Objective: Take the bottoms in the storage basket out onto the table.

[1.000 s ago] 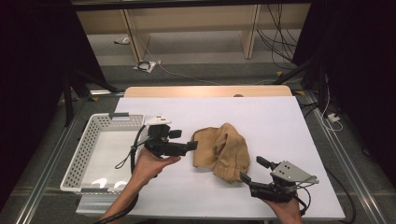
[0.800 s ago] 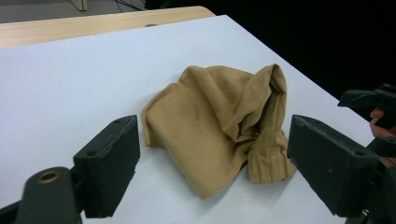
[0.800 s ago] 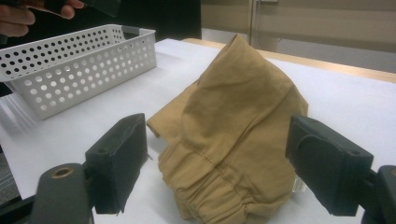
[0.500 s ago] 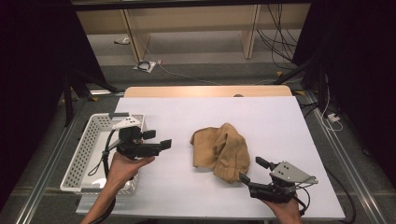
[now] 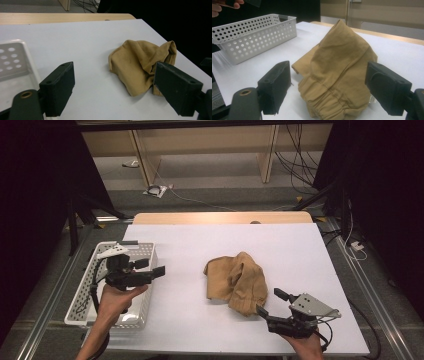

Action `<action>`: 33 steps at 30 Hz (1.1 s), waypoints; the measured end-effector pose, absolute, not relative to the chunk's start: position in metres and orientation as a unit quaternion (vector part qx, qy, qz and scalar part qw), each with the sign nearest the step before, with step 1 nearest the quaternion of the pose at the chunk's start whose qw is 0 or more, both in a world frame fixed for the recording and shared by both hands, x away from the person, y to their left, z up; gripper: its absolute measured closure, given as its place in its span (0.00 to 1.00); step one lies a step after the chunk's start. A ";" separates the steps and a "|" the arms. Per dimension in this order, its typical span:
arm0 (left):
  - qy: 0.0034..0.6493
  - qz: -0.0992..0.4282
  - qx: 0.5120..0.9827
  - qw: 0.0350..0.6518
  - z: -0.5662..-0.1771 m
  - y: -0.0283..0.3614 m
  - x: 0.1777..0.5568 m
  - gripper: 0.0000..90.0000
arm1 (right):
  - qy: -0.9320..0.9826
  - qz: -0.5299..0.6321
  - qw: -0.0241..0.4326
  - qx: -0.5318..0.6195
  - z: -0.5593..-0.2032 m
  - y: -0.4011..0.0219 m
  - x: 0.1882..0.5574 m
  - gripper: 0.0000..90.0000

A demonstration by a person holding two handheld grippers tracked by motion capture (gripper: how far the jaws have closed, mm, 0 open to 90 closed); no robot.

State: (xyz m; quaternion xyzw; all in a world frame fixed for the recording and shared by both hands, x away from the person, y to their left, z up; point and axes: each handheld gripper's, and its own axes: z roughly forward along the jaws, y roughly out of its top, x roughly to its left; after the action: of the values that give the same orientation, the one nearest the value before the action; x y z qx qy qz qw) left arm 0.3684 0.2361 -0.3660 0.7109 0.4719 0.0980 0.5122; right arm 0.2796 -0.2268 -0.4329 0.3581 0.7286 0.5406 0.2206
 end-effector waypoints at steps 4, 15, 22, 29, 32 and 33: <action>0.485 0.107 0.700 0.514 -0.366 0.251 0.367 0.19 | 0.728 0.542 0.220 0.358 -0.433 -0.226 0.280 0.24; 0.512 0.122 0.680 0.510 -0.369 0.280 0.365 0.19 | 0.728 0.540 0.220 0.359 -0.433 -0.227 0.280 0.24; 0.532 0.131 0.662 0.511 -0.370 0.304 0.363 0.20 | 0.726 0.545 0.220 0.358 -0.434 -0.228 0.281 0.24; 0.553 0.149 0.648 0.501 -0.370 0.327 0.360 0.20 | 0.725 0.545 0.217 0.361 -0.434 -0.229 0.282 0.24; 0.563 0.161 0.647 0.489 -0.370 0.336 0.359 0.20 | 0.726 0.544 0.217 0.361 -0.434 -0.228 0.282 0.24; 0.564 0.163 0.646 0.488 -0.370 0.338 0.359 0.20 | 0.726 0.543 0.217 0.362 -0.434 -0.228 0.282 0.24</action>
State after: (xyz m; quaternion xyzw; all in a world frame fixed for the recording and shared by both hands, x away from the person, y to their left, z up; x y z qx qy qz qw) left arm 0.3589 0.3383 -0.3699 0.6461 0.5641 0.1631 0.4875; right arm 0.2815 -0.2281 -0.4343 0.3616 0.7263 0.5427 0.2175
